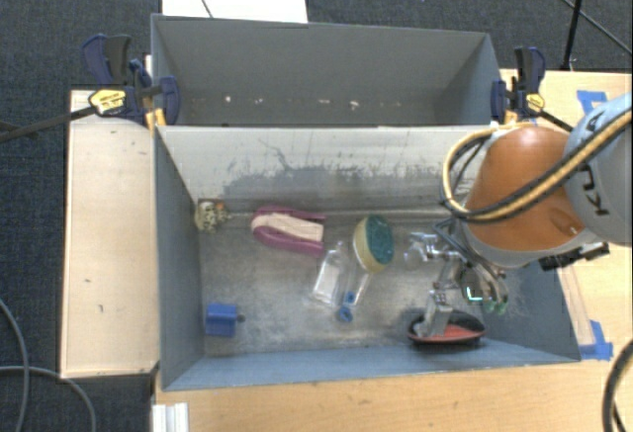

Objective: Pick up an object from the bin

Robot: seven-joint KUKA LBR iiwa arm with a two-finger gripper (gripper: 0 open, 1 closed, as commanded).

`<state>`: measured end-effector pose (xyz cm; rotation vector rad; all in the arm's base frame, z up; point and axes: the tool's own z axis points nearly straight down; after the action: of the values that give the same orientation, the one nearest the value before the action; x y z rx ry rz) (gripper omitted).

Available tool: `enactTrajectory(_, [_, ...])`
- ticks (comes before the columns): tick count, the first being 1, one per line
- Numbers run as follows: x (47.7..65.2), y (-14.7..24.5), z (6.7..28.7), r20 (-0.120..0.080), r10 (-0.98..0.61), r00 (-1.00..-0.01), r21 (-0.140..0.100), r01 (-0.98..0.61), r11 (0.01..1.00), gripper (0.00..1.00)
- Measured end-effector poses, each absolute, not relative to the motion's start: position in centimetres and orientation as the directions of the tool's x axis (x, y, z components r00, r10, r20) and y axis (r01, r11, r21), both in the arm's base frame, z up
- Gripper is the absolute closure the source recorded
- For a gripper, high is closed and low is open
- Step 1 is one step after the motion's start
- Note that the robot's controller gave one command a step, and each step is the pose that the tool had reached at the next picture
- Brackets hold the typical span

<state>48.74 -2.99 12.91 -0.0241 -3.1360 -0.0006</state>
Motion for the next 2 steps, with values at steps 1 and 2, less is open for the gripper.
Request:
enactTrajectory(1, [49.02, -4.57, 6.69, 0.003, -0.017, -1.000, 0.001, -0.017, 1.000, 0.00])
enactTrajectory(2, [49.15, -4.48, 7.02, -0.002, -0.021, -1.000, 0.001, -0.021, 1.000, 1.00])
